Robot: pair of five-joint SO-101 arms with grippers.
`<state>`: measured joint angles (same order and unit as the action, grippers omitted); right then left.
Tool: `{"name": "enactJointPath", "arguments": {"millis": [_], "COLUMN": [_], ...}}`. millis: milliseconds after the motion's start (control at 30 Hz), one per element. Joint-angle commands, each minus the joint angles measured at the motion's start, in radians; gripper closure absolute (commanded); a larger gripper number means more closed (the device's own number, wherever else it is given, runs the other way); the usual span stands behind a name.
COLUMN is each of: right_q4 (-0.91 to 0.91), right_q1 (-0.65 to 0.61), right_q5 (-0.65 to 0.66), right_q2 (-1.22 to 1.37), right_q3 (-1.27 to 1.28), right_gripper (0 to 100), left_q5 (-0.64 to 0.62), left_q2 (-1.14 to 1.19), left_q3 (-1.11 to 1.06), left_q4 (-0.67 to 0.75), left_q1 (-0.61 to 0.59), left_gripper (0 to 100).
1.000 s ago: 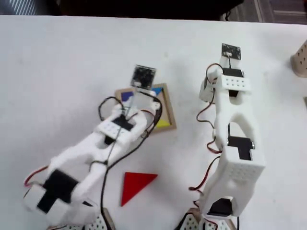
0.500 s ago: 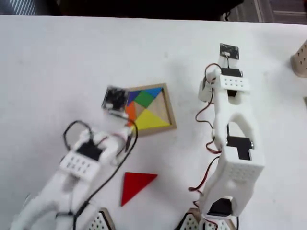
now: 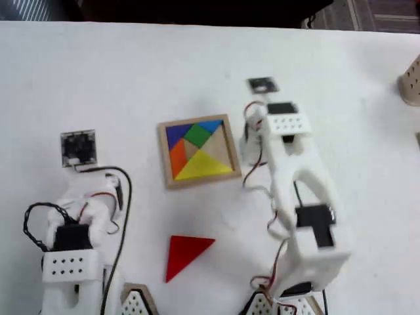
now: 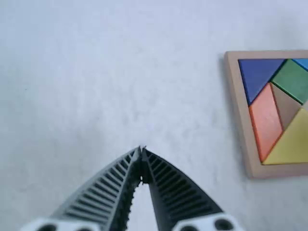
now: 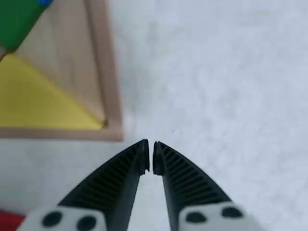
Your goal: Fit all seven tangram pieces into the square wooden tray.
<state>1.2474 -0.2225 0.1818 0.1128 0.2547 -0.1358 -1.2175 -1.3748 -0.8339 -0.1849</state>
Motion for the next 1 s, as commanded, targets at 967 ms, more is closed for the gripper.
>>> {"name": "enactJointPath", "arguments": {"millis": [967], "right_q4": [-0.415], "right_q1": [-1.036], "right_q5": [0.338], "right_q2": [-1.020], "right_q3": [1.046], "right_gripper": [97.9], "left_q5": [-0.503], "left_q2": [0.969], "left_q3": [0.437], "left_q4": [0.540], "left_q1": [-0.479], "left_gripper": [97]}}
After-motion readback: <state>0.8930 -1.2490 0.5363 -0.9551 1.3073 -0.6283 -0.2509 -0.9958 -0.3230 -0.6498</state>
